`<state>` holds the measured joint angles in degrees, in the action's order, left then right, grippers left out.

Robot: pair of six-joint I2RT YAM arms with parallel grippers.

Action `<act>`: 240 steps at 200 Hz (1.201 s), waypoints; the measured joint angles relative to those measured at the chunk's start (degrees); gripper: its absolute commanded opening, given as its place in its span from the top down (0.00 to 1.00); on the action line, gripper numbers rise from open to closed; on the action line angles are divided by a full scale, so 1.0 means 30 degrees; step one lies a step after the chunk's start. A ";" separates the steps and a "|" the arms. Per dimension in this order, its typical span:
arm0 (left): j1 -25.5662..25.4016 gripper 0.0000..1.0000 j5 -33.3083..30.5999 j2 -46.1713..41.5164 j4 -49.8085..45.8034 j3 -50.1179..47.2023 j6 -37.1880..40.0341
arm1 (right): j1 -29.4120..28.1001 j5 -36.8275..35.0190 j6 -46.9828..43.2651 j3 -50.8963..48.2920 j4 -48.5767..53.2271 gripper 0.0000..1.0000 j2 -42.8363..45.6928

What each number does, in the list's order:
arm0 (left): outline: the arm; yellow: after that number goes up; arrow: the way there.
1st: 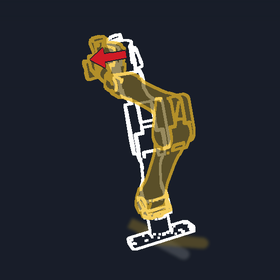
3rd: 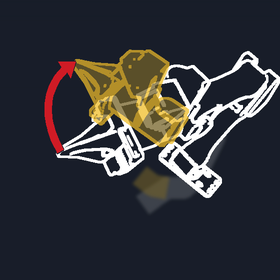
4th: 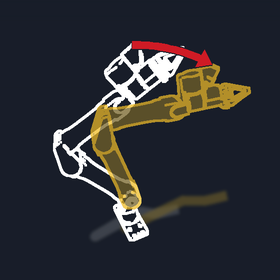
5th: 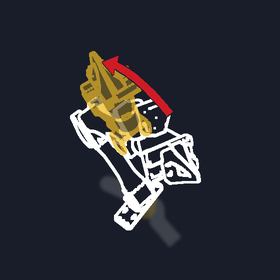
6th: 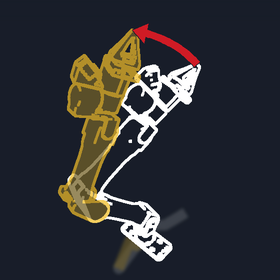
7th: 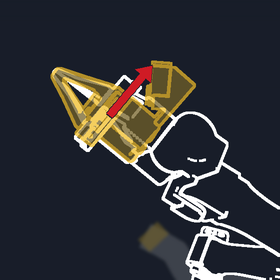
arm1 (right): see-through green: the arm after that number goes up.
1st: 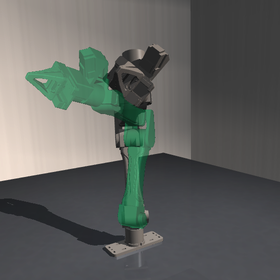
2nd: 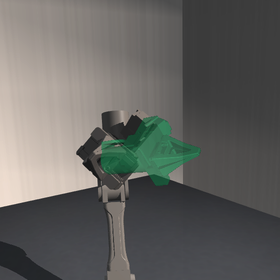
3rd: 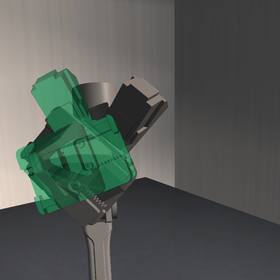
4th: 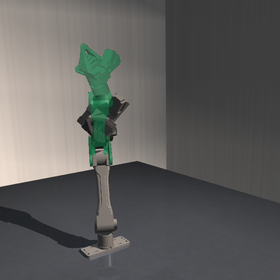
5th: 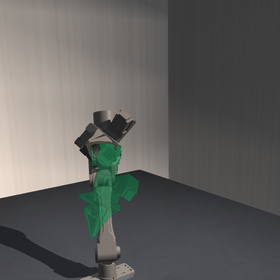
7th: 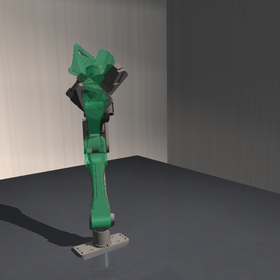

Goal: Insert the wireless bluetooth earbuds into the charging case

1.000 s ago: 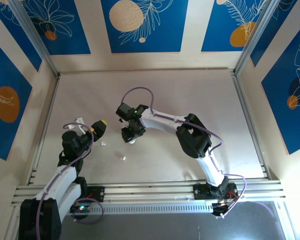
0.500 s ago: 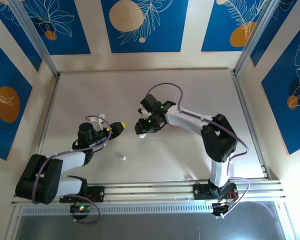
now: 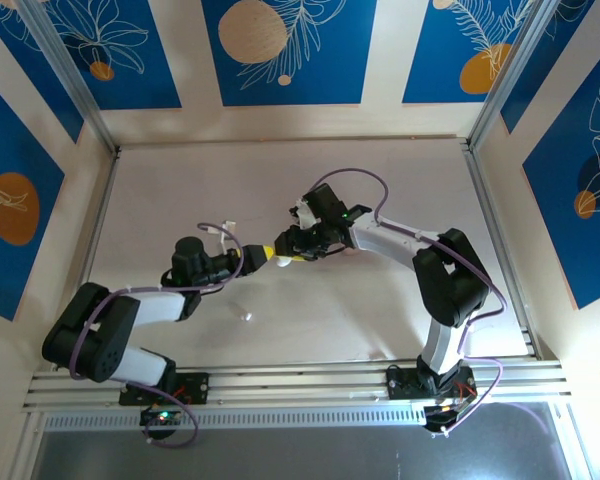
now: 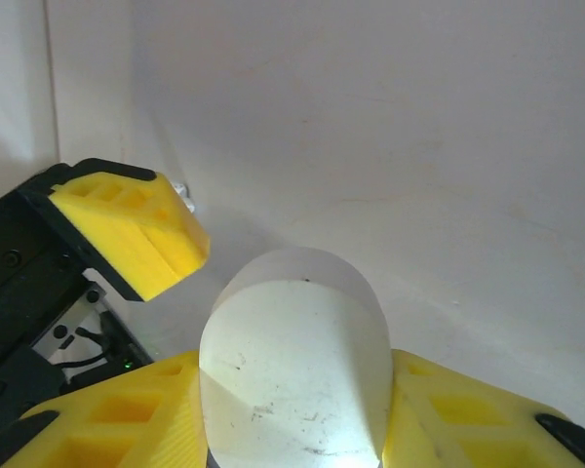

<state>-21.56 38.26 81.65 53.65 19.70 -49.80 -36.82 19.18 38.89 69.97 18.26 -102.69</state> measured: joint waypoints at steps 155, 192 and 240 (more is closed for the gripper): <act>0.0000 0.35 0.0743 0.1508 0.1654 0.0109 -0.1035 | 0.1137 0.2426 0.3300 -0.2892 -0.4459 0.57 0.2047; 0.0000 0.33 0.0794 0.1647 0.2040 0.0131 -0.1260 | 0.1005 0.2623 0.3461 -0.2914 -0.4794 0.57 0.2076; 0.0000 0.34 0.0896 0.1931 0.2346 0.0160 -0.1311 | 0.0743 0.2820 0.3606 -0.2914 -0.4874 0.57 0.2135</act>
<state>-21.56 40.95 87.44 60.69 20.18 -53.74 -34.59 27.64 49.71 61.23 3.64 -96.29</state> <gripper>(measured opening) 0.664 0.435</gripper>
